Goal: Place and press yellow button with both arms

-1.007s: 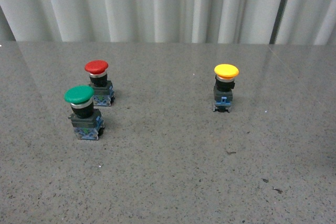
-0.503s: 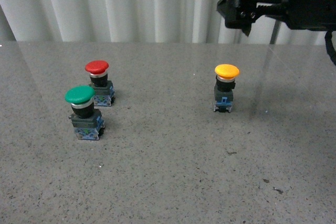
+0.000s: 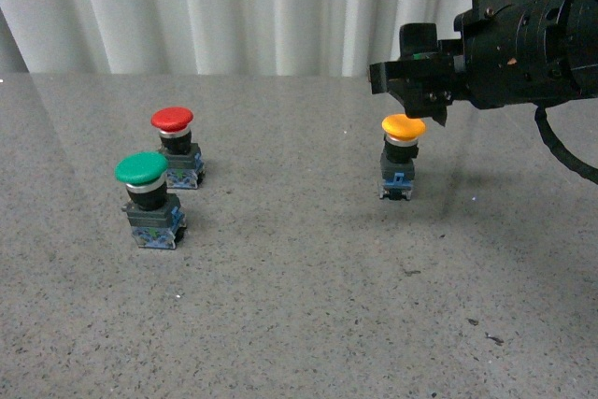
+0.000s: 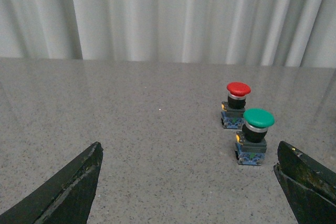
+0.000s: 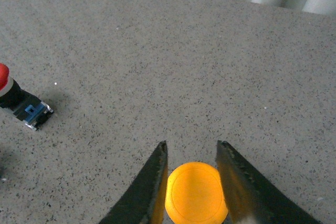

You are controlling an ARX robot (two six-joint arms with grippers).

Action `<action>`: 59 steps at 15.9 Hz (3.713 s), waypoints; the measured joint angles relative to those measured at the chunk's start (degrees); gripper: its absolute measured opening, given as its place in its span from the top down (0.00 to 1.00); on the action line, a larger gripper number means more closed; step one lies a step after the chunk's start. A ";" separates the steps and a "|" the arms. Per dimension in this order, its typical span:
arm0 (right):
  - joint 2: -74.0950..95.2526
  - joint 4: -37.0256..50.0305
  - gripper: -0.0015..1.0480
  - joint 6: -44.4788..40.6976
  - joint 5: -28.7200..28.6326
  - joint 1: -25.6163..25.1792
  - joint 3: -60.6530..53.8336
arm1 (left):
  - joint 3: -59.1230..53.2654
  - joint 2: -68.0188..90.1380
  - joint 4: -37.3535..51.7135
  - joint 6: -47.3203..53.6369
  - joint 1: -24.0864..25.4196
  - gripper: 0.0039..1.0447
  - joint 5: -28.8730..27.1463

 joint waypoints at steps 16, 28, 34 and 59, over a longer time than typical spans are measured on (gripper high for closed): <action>0.24 -5.70 0.98 0.02 -3.19 -0.72 0.42 | 0.00 0.00 0.00 0.00 0.00 0.06 0.00; 2.58 -9.29 0.98 -2.16 -2.12 -0.92 1.77 | 0.00 0.00 0.00 0.00 0.00 0.06 0.00; 1.66 -9.68 0.98 -2.67 -2.73 -1.60 1.90 | 0.00 0.00 0.00 0.00 0.00 0.06 -0.02; -68.96 3.96 0.98 -0.61 14.58 -12.76 -49.29 | 0.00 0.00 0.00 0.00 0.00 0.06 0.00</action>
